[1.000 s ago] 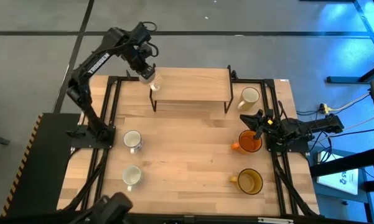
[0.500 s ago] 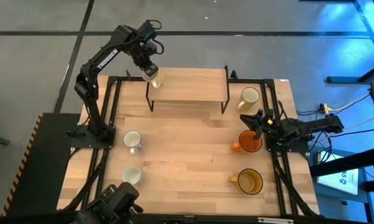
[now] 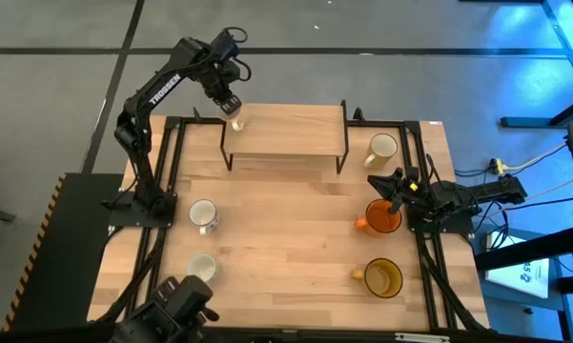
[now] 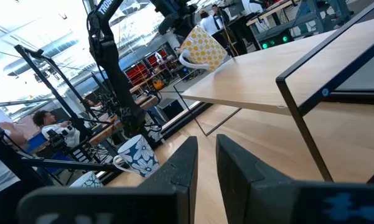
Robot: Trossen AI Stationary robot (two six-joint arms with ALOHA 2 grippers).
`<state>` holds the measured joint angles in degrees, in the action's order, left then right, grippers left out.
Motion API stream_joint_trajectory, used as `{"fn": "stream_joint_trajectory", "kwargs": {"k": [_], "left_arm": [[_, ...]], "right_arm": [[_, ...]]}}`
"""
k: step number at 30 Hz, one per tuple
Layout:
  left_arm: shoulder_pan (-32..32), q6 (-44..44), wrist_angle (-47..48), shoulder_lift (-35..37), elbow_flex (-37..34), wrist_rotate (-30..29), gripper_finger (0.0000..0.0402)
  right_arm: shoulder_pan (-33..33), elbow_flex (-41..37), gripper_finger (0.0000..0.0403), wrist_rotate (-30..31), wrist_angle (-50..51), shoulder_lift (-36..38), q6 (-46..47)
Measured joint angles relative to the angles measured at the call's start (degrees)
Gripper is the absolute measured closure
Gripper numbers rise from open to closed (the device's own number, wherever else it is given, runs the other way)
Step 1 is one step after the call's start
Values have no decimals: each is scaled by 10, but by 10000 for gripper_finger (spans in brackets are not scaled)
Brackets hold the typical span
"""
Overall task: Place coffee mugs
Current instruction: Put the yellow patterned mug on the shelf
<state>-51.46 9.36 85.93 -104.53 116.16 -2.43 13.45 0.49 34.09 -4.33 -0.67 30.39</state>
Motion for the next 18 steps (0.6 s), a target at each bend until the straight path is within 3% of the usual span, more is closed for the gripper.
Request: {"fn": "stream_joint_trajectory", "kwargs": {"k": [12, 18], "left_arm": [[0, 3, -10, -14, 1, 2, 377], [0, 3, -16, -18, -1, 0, 335]], "right_arm": [[0, 0, 356, -1, 0, 0, 12], [0, 0, 356, -1, 0, 0, 12]]}}
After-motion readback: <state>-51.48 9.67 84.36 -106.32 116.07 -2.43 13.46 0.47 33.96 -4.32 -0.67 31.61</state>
